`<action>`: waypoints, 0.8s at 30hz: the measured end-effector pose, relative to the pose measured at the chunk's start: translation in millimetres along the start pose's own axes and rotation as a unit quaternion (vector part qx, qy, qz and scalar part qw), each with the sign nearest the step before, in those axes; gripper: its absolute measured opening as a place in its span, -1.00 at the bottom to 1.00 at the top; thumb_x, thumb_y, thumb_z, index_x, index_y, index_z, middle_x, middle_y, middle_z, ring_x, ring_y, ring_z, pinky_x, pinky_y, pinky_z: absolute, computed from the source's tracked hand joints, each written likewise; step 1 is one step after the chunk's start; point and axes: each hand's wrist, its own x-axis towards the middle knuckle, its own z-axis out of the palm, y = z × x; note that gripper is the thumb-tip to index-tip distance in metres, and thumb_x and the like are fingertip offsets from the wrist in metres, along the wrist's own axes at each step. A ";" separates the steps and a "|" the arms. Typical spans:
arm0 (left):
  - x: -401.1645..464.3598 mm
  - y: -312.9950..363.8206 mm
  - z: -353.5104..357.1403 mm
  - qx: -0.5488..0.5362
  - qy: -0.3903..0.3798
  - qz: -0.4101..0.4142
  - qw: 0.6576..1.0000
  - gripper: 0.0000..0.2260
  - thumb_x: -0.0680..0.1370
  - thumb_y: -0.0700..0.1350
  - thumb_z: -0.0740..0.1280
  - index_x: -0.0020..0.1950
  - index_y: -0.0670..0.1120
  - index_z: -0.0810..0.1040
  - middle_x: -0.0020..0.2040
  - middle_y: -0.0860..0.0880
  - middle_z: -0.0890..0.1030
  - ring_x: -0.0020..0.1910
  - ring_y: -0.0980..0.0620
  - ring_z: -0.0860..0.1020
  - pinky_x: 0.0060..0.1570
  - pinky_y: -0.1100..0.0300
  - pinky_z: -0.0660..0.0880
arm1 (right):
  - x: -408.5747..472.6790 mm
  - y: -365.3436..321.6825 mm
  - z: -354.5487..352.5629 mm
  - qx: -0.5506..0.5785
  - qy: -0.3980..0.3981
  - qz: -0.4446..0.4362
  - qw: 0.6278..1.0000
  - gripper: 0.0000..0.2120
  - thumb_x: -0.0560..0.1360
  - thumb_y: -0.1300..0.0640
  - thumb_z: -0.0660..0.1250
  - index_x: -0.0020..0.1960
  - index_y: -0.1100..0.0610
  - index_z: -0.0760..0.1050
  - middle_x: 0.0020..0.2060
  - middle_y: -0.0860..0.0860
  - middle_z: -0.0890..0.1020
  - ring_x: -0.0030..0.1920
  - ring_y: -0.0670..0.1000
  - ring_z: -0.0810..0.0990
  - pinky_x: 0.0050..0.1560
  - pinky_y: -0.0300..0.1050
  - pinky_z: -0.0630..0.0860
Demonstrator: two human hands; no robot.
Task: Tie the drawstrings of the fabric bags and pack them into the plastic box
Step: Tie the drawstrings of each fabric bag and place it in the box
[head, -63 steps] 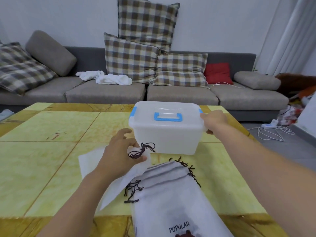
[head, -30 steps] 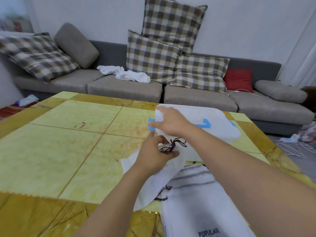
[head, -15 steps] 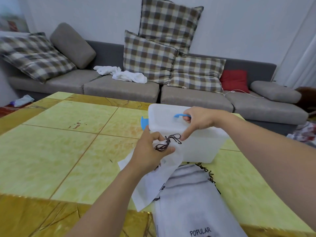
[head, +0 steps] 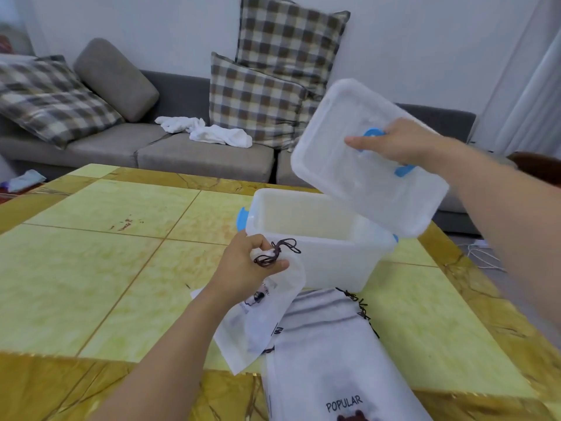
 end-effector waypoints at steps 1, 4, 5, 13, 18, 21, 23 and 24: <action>-0.1 -0.5 -0.2 0.005 -0.001 -0.001 1.000 -0.72 0.38 -0.03 0.60 -0.23 0.01 0.49 0.06 -0.04 0.50 0.11 0.01 0.51 0.06 0.18 0.44 | -4.2 15.4 -7.7 0.018 0.010 0.029 0.999 -0.36 0.27 -0.50 0.41 -0.07 0.07 0.62 -0.14 0.00 0.63 -0.11 0.07 0.62 -0.02 0.03 0.58; -2.2 1.8 0.1 0.027 0.013 0.008 1.000 -0.73 0.38 0.00 0.60 -0.25 0.06 0.50 0.37 -0.08 0.42 0.31 -0.02 0.46 0.20 0.14 0.48 | -23.0 70.1 -19.5 0.077 0.076 0.106 0.988 -0.45 0.41 -0.40 0.38 -0.25 0.11 0.43 -0.34 0.04 0.47 -0.33 0.07 0.46 -0.33 -0.08 0.39; -5.4 7.7 3.5 0.029 0.019 0.024 0.999 -0.74 0.39 -0.03 0.60 -0.24 0.05 0.51 0.48 0.00 0.31 0.30 0.14 0.47 0.12 0.32 0.49 | -32.4 91.8 -23.1 0.094 0.098 0.141 0.981 -0.47 0.46 -0.35 0.35 -0.29 0.09 0.34 -0.38 0.03 0.39 -0.40 0.05 0.38 -0.39 -0.11 0.30; -10.9 17.1 9.7 0.139 -0.050 0.098 0.984 -0.73 0.41 -0.04 0.58 -0.22 0.02 0.47 0.53 0.15 0.22 0.13 0.13 0.47 -0.08 0.27 0.38 | -81.7 208.7 57.6 0.091 -0.047 0.300 0.948 -0.58 0.61 -0.14 0.29 -0.20 0.18 0.32 -0.43 0.09 0.26 -0.51 0.03 0.21 -0.41 -0.16 0.16; -11.6 12.2 17.2 0.144 -0.033 0.106 0.983 -0.69 0.39 -0.03 0.59 -0.25 0.08 0.44 0.43 0.11 0.30 0.00 -0.02 0.57 -0.23 0.08 0.50 | -107.2 205.7 105.8 0.075 -0.119 0.296 0.945 -0.55 0.57 -0.15 0.33 -0.26 0.14 0.25 -0.36 0.05 0.30 -0.39 0.05 0.31 -0.37 -0.13 0.30; -13.8 10.4 18.4 0.161 -0.030 0.121 0.979 -0.72 0.38 0.00 0.60 -0.23 0.08 0.48 0.41 0.14 0.29 0.00 0.01 0.57 -0.13 0.08 0.53 | -112.5 178.5 100.4 -0.059 -0.024 0.195 0.979 -0.53 0.55 -0.20 0.33 -0.25 0.19 0.41 -0.28 0.06 0.48 -0.30 0.07 0.48 -0.28 -0.09 0.40; -14.9 10.6 19.6 0.156 -0.024 0.128 0.979 -0.73 0.37 0.00 0.60 -0.22 0.07 0.50 0.38 0.13 0.30 0.02 0.05 0.55 -0.07 0.16 0.47 | -118.9 136.6 91.3 -0.001 0.063 0.113 0.992 -0.46 0.46 -0.29 0.39 -0.08 0.23 0.55 -0.16 0.05 0.58 -0.15 0.08 0.60 -0.15 -0.05 0.47; -14.9 10.8 20.1 0.149 -0.017 0.127 0.981 -0.74 0.37 -0.01 0.60 -0.22 0.07 0.51 0.36 0.12 0.30 0.05 0.08 0.52 -0.04 0.20 0.42 | -124.4 109.6 88.1 0.041 0.038 0.090 0.994 -0.39 0.39 -0.36 0.42 -0.15 0.24 0.53 -0.25 0.06 0.56 -0.20 0.08 0.64 -0.18 -0.04 0.47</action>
